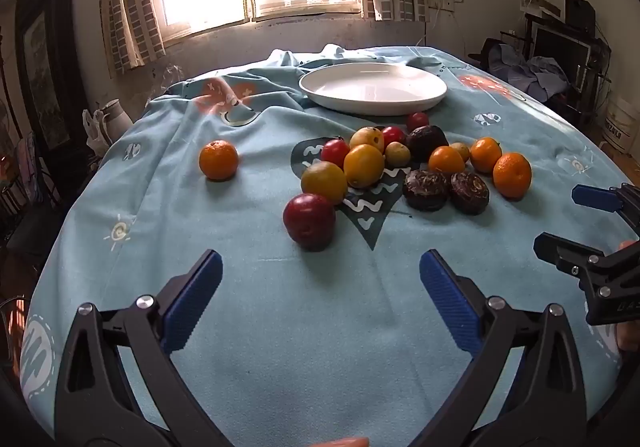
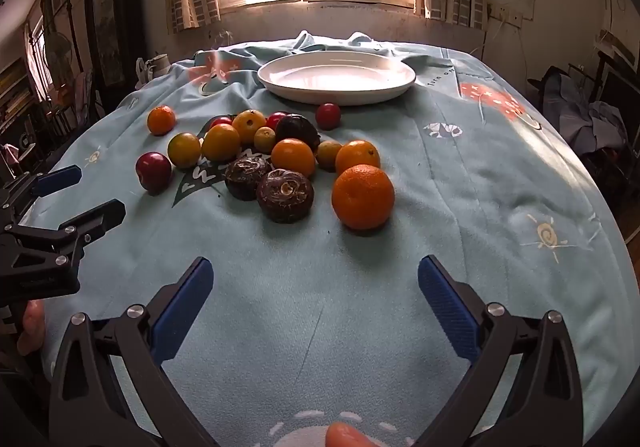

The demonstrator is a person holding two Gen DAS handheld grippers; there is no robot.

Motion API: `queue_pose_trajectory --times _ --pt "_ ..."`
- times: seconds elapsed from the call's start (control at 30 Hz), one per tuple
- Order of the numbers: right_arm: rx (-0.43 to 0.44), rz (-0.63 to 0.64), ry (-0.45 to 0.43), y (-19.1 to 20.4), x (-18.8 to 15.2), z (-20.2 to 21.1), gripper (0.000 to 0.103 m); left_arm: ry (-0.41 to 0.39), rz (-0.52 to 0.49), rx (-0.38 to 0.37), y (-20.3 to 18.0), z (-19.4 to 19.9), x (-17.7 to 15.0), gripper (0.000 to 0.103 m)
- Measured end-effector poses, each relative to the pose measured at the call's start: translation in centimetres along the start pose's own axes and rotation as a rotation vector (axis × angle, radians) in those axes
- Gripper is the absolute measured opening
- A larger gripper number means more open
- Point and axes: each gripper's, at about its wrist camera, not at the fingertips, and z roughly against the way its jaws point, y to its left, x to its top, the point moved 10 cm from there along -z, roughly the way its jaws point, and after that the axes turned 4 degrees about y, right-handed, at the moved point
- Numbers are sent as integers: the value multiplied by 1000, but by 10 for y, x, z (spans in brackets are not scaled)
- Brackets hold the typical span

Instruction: Organize fruits

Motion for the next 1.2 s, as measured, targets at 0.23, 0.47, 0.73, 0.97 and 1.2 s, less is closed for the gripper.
queue_pose_trajectory --times 0.23,0.47,0.73,0.97,1.2 --pt "0 -2 5 -2 1 -2 102 8 7 4 2 0 -1 101" --pt "2 -3 12 1 -2 -4 102 29 44 -1 9 -8 -1 101" --pt "8 -3 24 1 -4 -4 102 24 53 -19 10 -5 -3 101" --pt "17 -4 31 1 -4 -6 102 32 60 -18 7 -6 -5 101" --pt "19 -4 33 1 -5 -6 102 33 62 -18 7 -6 -6 101"
